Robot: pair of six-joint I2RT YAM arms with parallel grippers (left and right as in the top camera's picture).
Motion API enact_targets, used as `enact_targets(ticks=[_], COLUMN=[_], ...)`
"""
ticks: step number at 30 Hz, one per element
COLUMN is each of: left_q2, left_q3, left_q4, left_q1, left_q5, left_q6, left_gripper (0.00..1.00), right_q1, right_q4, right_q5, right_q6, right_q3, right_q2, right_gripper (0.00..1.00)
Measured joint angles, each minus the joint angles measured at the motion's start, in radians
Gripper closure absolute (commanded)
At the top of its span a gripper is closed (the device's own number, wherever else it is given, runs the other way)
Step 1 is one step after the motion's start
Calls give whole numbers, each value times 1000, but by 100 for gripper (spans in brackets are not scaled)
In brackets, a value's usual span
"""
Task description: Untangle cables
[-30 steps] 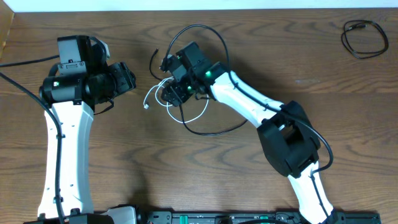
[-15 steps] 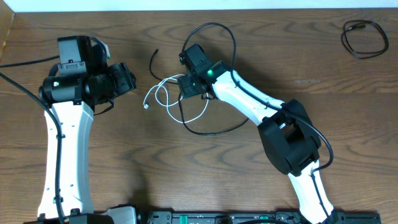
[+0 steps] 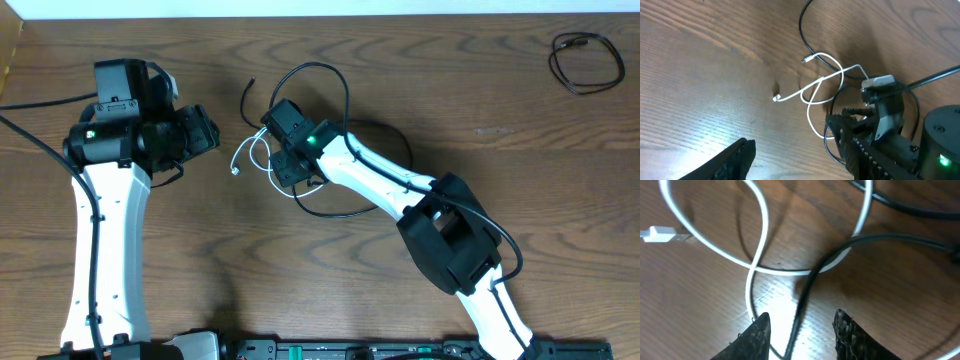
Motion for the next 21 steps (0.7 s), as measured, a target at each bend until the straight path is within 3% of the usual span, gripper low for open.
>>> enact_targets(ticks=[8,11,12,21], left_q2=[0,0,0,0], left_q3=[0,0,0,0], left_q4=[-5,-6,-6,-6], left_q1=[0,0,0,0], left_q5=[0,0,0,0], left_q6=[0,0,0,0], left_gripper=[37,37,37,37], right_q1=[2,7,7,-67], right_q4=[53,66,68,-126], right_q5=[-5,-5,-6,-19], right_q6=[14,16,21,-104], right_q3=[0,0,0,72], right_q2=[49,51,51,0], right_gripper=[76,97,99,99])
